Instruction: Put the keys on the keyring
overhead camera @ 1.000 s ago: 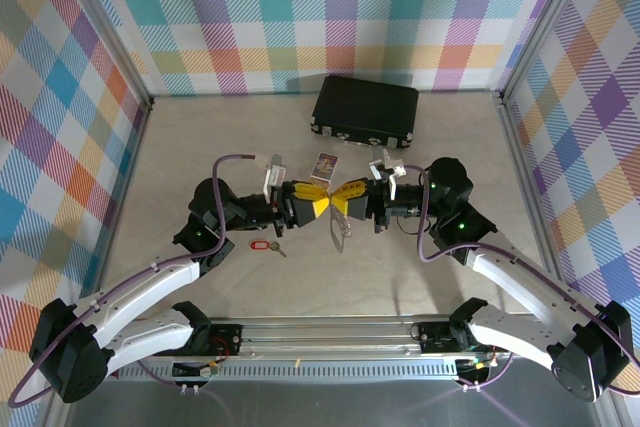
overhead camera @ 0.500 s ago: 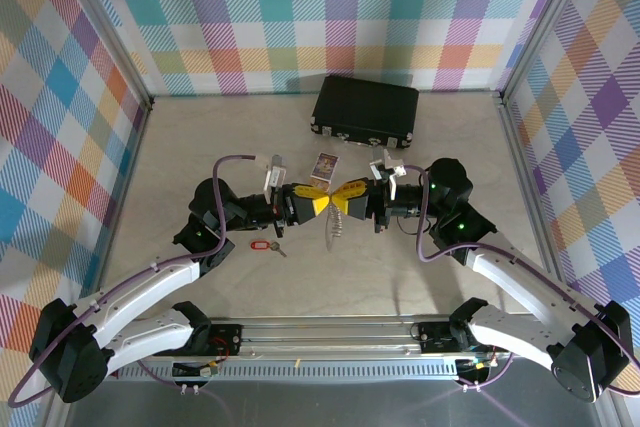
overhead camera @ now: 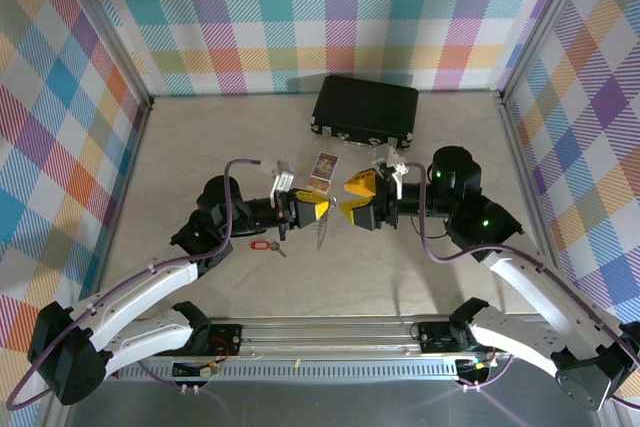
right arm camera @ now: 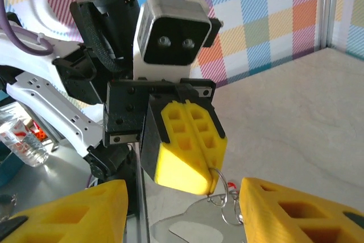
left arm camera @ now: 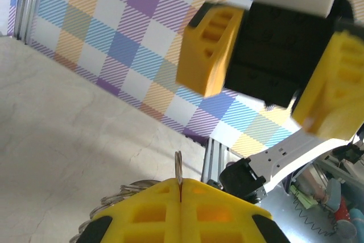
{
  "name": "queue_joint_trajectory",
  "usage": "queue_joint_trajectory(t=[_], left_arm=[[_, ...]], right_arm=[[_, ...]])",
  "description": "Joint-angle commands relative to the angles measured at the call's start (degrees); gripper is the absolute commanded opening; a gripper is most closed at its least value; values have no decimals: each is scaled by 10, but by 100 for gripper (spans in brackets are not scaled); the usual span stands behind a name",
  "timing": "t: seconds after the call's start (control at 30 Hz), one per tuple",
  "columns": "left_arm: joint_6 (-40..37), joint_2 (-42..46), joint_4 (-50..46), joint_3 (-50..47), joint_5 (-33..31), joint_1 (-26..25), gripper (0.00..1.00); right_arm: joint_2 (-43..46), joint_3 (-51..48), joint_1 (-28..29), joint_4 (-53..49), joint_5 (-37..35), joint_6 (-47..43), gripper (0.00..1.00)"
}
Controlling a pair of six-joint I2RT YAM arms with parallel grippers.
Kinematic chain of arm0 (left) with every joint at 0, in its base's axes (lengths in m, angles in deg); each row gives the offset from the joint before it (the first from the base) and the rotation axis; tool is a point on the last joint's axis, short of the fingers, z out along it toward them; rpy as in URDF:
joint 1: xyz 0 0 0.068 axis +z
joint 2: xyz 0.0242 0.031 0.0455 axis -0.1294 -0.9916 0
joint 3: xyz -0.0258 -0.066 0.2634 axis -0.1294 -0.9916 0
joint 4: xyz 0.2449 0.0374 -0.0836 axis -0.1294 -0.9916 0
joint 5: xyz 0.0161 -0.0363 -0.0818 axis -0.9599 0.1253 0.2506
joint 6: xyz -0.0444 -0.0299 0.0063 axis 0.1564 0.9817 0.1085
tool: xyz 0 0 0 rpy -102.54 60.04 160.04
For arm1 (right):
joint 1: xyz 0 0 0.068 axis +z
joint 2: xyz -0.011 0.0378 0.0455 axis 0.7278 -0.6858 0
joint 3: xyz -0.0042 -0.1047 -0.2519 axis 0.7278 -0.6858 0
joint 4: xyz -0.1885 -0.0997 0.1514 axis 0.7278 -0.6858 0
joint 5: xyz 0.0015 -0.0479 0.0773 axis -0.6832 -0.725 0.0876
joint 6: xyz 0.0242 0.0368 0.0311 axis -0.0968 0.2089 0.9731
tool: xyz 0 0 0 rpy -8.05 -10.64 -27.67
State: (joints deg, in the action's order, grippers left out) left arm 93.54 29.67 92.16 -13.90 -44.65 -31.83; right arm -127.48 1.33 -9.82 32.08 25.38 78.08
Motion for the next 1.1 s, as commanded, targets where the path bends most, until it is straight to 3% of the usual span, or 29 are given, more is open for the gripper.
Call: queue_joint_trajectory(t=[0.0, 0.13, 0.57, 1.07], left_arm=[[-19, 4, -22, 12, 10, -10, 0], [-32, 3, -78, 30, 21, -18, 0], [-36, 1, -166, 67, 55, -40, 0], [-36, 2, -175, 73, 69, -43, 0]], right_arm=[[-38, 58, 2, -161, -13, -69, 51], [-66, 92, 2, -223, -21, -100, 48], [-88, 98, 15, -250, 38, -112, 50], [-105, 102, 39, -268, 29, -128, 36]])
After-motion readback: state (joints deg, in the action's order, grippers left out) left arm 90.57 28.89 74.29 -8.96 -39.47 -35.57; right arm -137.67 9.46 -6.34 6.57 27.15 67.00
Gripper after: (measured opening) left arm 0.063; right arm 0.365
